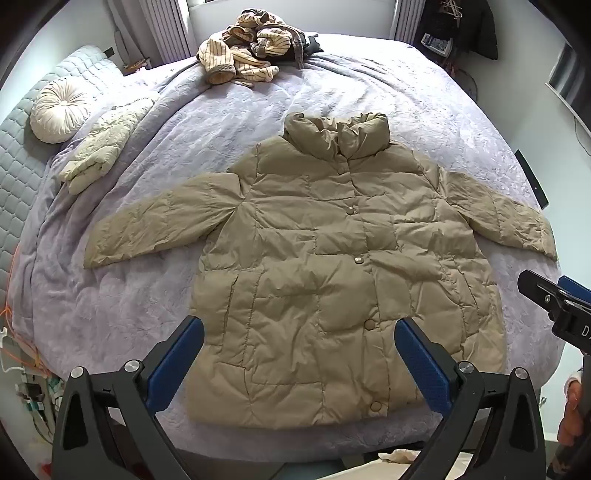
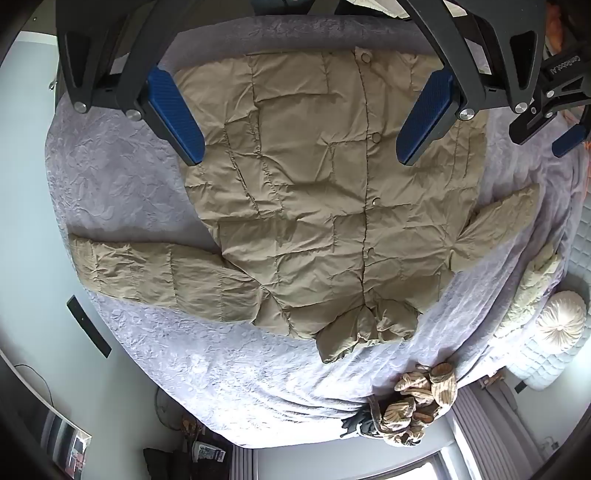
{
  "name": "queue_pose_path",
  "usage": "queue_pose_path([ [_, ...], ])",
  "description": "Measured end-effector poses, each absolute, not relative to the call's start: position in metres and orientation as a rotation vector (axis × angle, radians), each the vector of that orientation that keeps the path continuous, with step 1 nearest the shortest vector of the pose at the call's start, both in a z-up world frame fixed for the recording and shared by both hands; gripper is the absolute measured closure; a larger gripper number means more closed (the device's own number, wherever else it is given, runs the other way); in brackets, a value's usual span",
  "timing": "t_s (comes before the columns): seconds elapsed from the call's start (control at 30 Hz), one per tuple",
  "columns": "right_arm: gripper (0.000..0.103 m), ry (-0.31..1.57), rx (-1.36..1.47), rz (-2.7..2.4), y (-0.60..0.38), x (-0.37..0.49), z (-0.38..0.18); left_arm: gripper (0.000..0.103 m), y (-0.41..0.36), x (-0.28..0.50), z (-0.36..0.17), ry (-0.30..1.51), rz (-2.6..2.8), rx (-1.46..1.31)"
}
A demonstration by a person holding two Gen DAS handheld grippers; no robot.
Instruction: Fold large clothes
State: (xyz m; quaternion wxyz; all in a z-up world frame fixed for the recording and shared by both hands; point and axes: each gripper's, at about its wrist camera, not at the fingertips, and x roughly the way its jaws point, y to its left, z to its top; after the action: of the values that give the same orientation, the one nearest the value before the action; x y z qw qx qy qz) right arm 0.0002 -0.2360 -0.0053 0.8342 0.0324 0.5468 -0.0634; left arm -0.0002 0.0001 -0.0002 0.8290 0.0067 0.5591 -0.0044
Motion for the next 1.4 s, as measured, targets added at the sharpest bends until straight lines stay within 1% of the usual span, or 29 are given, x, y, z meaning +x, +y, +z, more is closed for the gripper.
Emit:
queue_pose_path([
  [1.4,0.000,1.163,0.070,-0.133,-0.2327,0.0011,-0.0064,0.000,0.0008,-0.0002,-0.0001,1.187,-0.010,0.014],
])
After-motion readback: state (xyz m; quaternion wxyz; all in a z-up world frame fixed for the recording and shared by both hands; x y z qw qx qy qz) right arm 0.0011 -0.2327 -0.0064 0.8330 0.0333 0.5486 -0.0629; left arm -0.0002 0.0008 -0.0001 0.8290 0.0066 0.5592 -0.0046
